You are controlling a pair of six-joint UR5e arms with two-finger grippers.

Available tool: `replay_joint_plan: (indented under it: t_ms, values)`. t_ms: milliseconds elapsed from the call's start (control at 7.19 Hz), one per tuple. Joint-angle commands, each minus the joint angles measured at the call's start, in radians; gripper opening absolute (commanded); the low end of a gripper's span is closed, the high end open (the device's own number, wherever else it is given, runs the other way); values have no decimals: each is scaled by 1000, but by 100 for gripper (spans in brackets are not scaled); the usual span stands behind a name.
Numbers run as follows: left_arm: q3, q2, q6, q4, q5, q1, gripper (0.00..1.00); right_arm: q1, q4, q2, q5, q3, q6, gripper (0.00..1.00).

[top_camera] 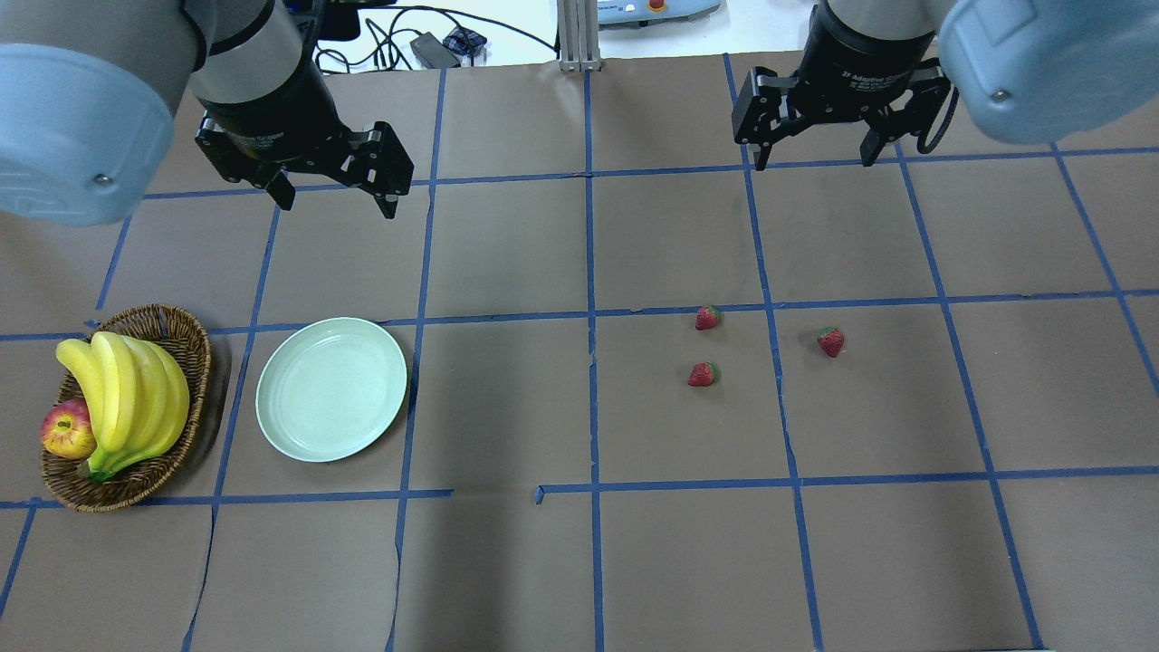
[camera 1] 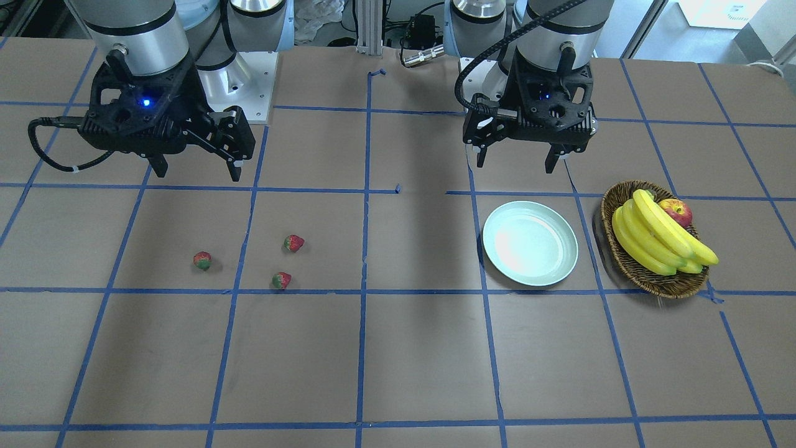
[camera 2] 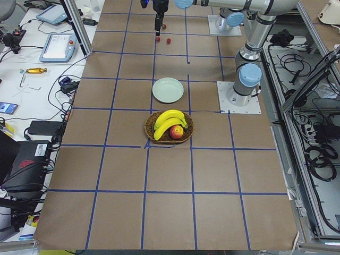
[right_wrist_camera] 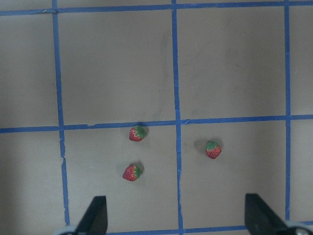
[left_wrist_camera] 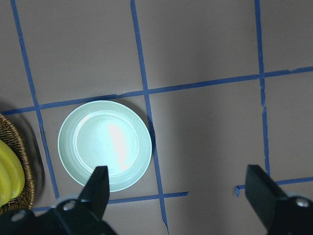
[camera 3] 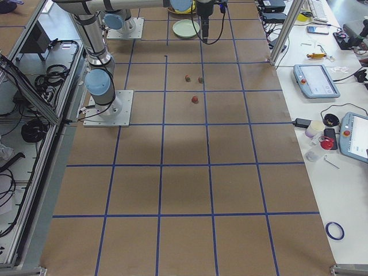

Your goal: Collect all strawberries into plate

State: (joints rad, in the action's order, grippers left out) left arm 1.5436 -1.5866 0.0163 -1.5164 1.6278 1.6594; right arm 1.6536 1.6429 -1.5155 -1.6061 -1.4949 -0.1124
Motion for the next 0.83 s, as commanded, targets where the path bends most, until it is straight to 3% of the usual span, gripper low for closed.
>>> replay_joint_plan:
  t_ms: [0,696]
  values:
    - [6,1,2,-1,-18,-16,100,-1,0,0,0,-1,-3,100]
    - [4,7,-18,8,-17,-12,100,-1,-2,-3,0,-4,-1,100]
